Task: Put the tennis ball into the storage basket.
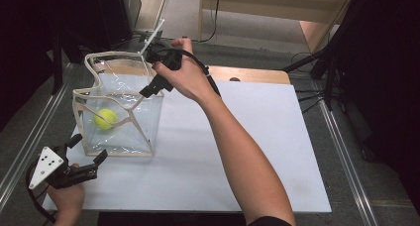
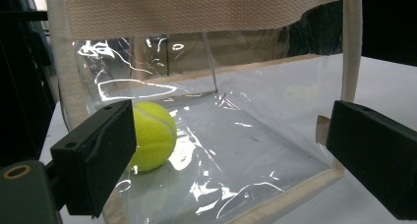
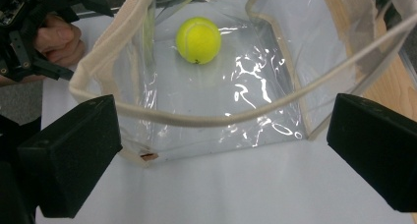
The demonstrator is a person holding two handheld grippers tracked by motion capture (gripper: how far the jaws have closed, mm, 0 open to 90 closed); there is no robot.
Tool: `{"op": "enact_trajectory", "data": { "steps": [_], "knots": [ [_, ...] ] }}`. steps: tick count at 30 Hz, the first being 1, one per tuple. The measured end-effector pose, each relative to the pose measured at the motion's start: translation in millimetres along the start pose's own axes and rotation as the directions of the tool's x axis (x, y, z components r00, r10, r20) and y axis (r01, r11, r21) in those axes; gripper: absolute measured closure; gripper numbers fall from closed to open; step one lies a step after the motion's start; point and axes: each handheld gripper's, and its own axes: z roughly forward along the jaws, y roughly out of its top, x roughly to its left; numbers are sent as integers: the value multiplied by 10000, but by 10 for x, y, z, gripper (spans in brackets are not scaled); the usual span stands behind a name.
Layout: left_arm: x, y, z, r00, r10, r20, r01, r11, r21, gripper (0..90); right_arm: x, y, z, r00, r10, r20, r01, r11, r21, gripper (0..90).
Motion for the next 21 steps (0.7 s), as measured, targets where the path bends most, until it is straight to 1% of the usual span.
{"op": "enact_trajectory", "data": {
  "steps": [2,4,9,13,15,16,18,21],
  "knots": [
    [0,0,0,10000,10,1,-10,10000,7,54,0,-54,-6,9999,93,90,-93,10000,11,0],
    [-2,0,0,10000,-1,9,1,10000,-2,53,-3,-101,-8,9998,78,199,-80,9999,91,0],
    [-7,0,4,10000,-21,1,21,10000,-1,54,-7,-256,7,9988,290,386,-292,9996,30,0],
    [-7,0,5,10000,-13,0,13,10000,4,54,-4,-375,26,9981,499,362,-501,9987,46,0],
    [-8,0,5,10000,-14,2,14,10000,7,54,-1,-426,38,9970,581,506,-584,9983,41,0],
    [-8,0,4,10000,-11,5,11,10000,11,53,-4,-463,51,9972,588,464,-586,9983,-47,0],
    [-8,0,3,10000,-11,4,11,10000,11,54,2,-511,62,9963,637,569,-640,9979,30,0],
    [-9,1,3,10000,-5,-3,5,10000,18,54,11,-589,86,9960,699,557,-701,9975,19,0]
  ]
}}
